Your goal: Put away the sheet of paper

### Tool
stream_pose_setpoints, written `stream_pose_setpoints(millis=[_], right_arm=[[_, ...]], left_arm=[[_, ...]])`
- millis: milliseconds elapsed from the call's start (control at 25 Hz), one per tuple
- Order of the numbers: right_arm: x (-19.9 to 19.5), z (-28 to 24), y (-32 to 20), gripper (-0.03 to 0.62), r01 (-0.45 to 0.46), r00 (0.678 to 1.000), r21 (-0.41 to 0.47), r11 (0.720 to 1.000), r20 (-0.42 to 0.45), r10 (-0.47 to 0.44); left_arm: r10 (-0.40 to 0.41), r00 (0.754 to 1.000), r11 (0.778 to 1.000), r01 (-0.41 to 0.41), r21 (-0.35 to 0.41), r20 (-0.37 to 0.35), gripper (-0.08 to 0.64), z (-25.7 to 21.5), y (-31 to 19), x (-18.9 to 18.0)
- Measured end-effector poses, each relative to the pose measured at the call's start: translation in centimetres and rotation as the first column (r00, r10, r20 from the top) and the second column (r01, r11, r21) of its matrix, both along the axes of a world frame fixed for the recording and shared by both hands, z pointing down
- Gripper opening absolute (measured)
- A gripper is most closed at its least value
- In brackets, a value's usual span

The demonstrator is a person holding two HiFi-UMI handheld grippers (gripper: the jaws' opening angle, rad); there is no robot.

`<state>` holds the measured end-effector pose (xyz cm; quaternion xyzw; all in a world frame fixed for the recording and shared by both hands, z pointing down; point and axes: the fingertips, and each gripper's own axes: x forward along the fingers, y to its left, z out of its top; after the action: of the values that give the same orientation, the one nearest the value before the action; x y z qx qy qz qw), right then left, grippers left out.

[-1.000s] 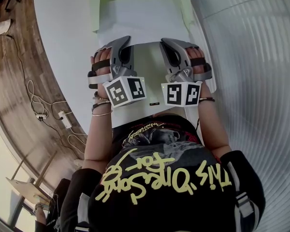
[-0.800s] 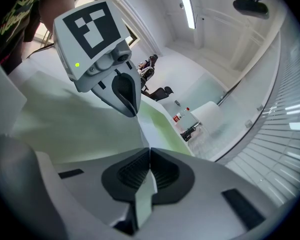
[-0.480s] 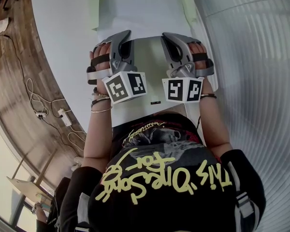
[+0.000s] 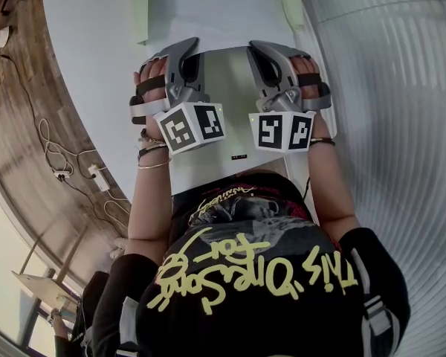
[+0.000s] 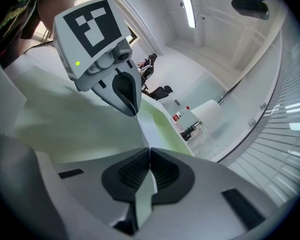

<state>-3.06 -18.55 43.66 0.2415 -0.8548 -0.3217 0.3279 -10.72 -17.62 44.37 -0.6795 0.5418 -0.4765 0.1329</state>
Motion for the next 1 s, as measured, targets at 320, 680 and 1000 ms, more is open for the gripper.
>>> stream_pose_setpoints(millis=[320, 680, 1000], right_arm=[[0.07, -0.33, -0.16, 0.008, -0.002, 1.0, 0.001, 1.0, 0.0, 0.002], [0.09, -0.16, -0.32, 0.008, -0.006, 1.0, 0.006, 1.0, 0.006, 0.006], [0.0, 0.07, -0.06, 0.008, -0.008, 1.0, 0.012, 1.0, 0.003, 0.008]], left_arm=[[-0.002, 1.0, 1.0, 0.002, 0.0, -0.002, 0.011, -0.3, -0.11, 0.07], [0.007, 1.0, 1.0, -0.007, 0.0, 0.021, 0.011, -0.17, -0.1, 0.12], [0.01, 1.0, 1.0, -0.009, -0.003, 0.029, 0.011, 0.01, 0.02, 0.01]])
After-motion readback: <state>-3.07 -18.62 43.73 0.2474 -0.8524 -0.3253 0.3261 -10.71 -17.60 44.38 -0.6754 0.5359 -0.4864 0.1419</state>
